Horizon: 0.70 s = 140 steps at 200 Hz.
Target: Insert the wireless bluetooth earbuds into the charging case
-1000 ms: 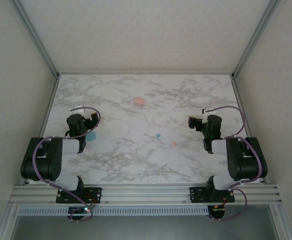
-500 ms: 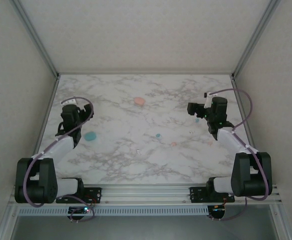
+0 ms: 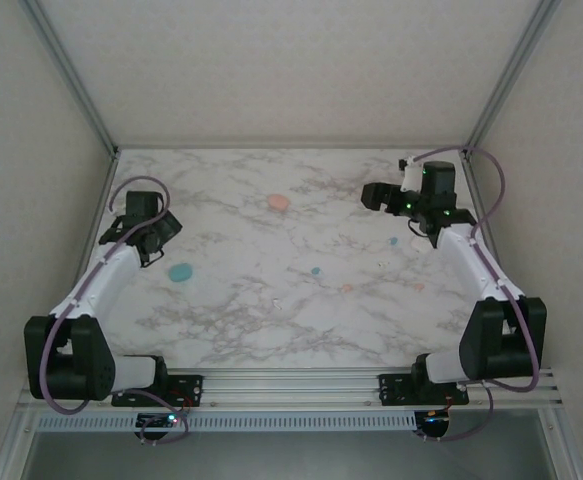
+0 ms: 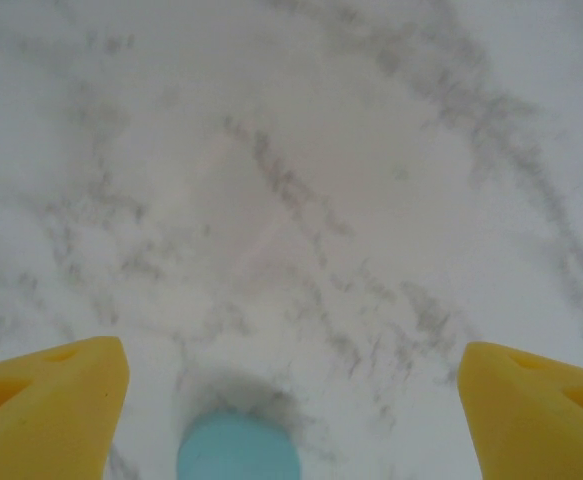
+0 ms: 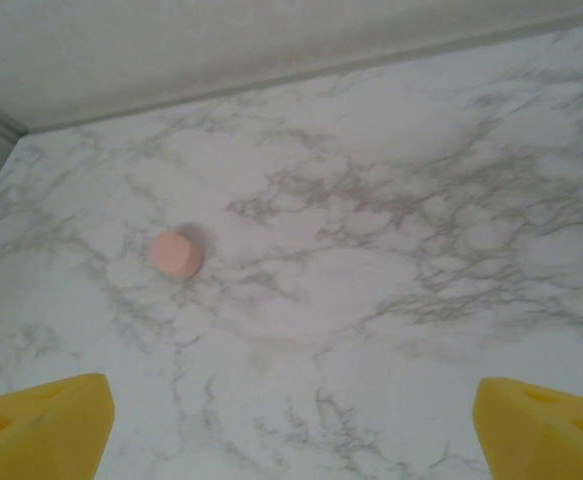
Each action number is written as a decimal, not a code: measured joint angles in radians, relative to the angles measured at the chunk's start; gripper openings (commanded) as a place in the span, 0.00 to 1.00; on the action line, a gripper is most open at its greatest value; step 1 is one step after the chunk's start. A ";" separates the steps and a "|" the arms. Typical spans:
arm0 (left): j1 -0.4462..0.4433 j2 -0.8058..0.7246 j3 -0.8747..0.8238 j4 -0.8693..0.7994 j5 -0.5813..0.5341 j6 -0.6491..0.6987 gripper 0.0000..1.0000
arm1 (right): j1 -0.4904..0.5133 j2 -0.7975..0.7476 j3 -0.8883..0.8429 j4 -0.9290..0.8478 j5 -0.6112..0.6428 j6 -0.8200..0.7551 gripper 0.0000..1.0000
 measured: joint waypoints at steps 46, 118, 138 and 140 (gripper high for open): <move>-0.056 0.122 0.006 -0.122 -0.005 -0.067 0.85 | 0.093 0.114 0.111 -0.105 -0.022 -0.016 0.88; -0.105 0.304 0.103 -0.204 0.019 0.019 0.84 | 0.123 0.160 0.149 -0.180 0.003 -0.047 0.90; -0.105 0.317 0.103 -0.219 0.040 0.043 0.84 | 0.124 0.160 0.149 -0.190 0.013 -0.050 0.90; -0.105 0.317 0.103 -0.221 0.042 0.046 0.84 | 0.124 0.160 0.149 -0.192 0.014 -0.050 0.90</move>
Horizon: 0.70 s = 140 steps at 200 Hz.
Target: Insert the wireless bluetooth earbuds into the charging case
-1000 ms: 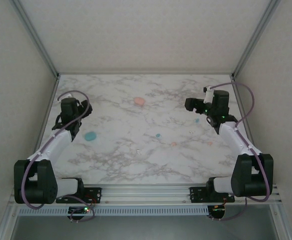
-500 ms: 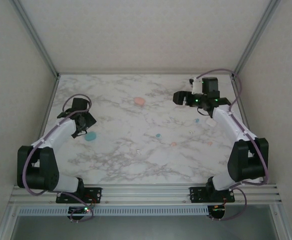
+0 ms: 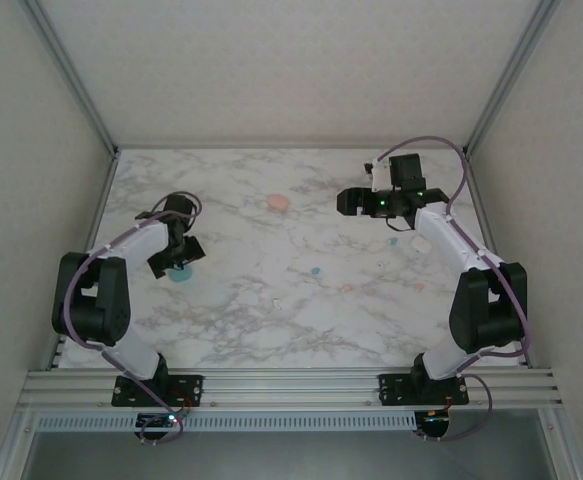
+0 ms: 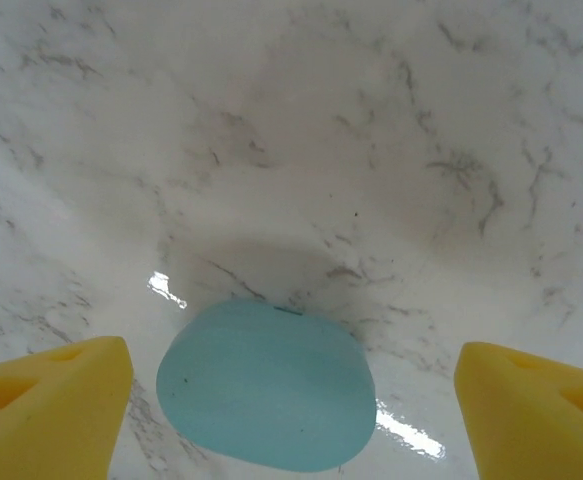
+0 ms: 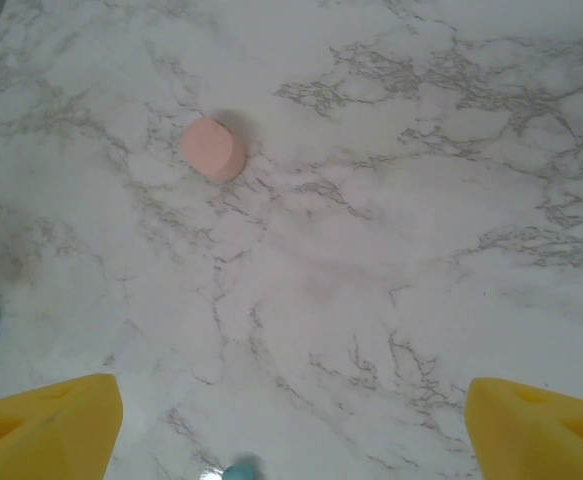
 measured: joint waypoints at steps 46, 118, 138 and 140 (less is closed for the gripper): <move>0.000 0.042 0.000 -0.012 0.027 0.041 0.77 | 0.000 0.000 0.000 -0.007 0.002 -0.003 0.91; 0.000 0.080 0.000 -0.011 0.048 0.082 0.62 | 0.000 0.000 0.000 -0.017 0.013 -0.003 0.92; -0.001 0.080 0.002 -0.011 0.053 0.099 0.56 | 0.000 0.000 0.000 -0.017 0.019 -0.003 0.92; -0.001 0.080 0.003 -0.012 0.053 0.101 0.56 | 0.000 0.000 0.000 -0.017 0.020 -0.003 0.92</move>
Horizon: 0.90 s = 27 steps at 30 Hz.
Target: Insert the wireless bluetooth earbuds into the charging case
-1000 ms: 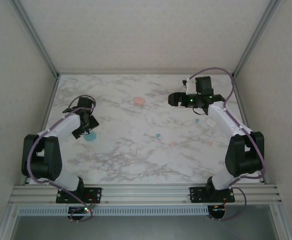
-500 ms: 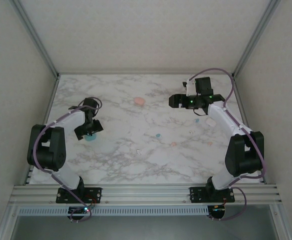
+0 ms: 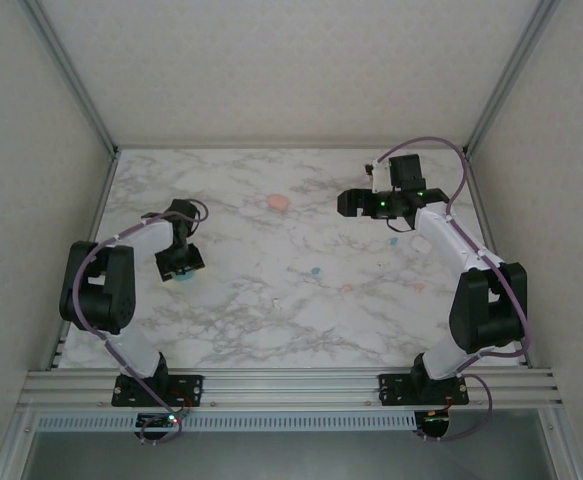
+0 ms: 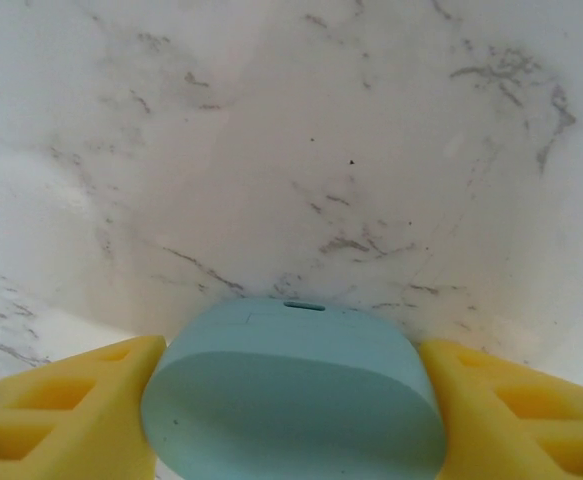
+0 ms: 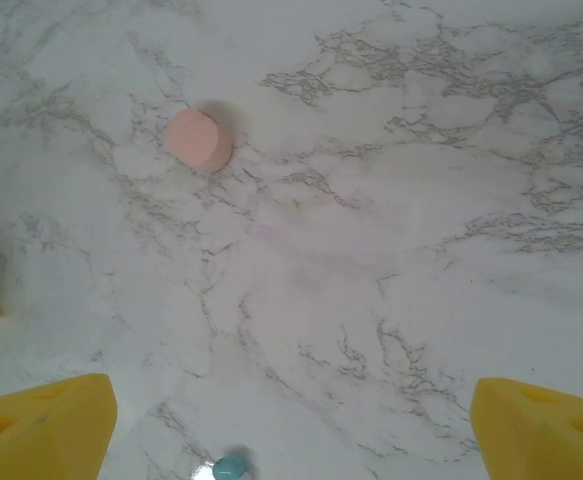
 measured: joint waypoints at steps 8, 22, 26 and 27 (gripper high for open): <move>-0.129 0.011 0.097 -0.015 0.026 0.025 0.55 | 0.000 -0.002 -0.002 0.002 0.049 0.008 0.94; -0.441 0.322 0.480 -0.065 0.065 0.028 0.55 | -0.002 -0.126 -0.169 0.093 0.267 0.055 0.99; -0.491 0.374 0.554 -0.093 0.071 0.033 0.55 | -0.011 -0.174 -0.227 0.137 0.335 0.093 0.99; -0.500 0.386 0.571 -0.097 0.071 0.035 0.55 | -0.017 -0.179 -0.233 0.139 0.348 0.106 0.99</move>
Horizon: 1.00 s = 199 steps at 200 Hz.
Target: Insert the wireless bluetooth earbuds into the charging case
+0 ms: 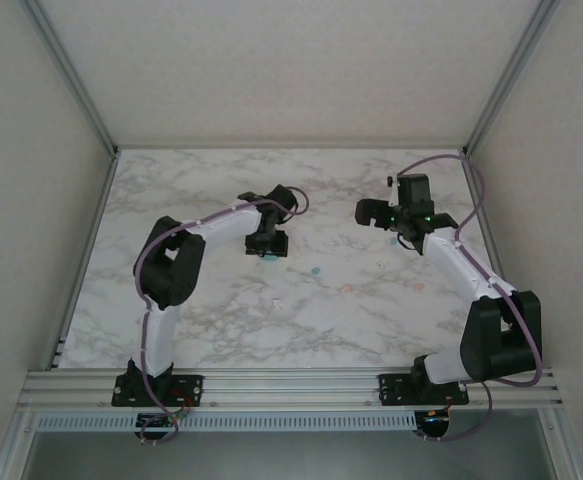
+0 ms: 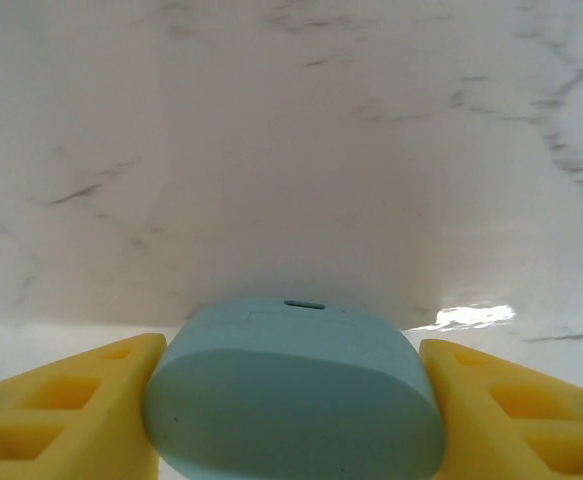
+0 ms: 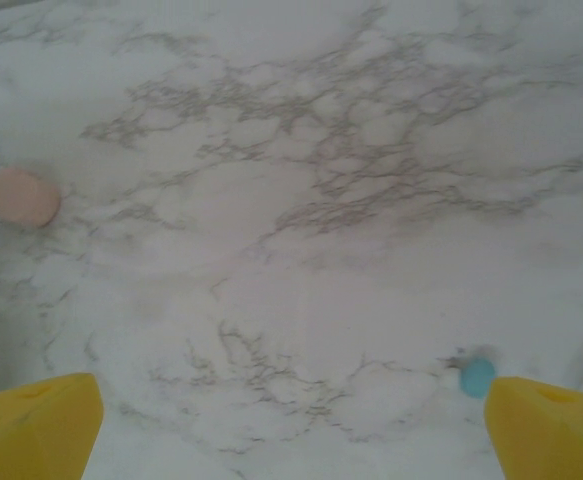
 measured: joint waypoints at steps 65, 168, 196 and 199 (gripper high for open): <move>-0.043 0.043 0.049 -0.028 0.004 0.024 0.69 | -0.052 -0.005 -0.026 0.075 -0.067 0.046 0.91; -0.003 -0.275 -0.200 0.156 -0.018 -0.016 0.92 | 0.032 0.174 -0.020 0.179 -0.439 -0.333 0.72; 0.103 -0.607 -0.443 0.316 -0.046 -0.073 0.98 | 0.129 0.195 -0.020 0.217 -0.463 -0.522 0.72; 0.119 -0.636 -0.463 0.329 -0.050 -0.078 0.99 | 0.143 0.198 -0.020 0.220 -0.467 -0.541 0.71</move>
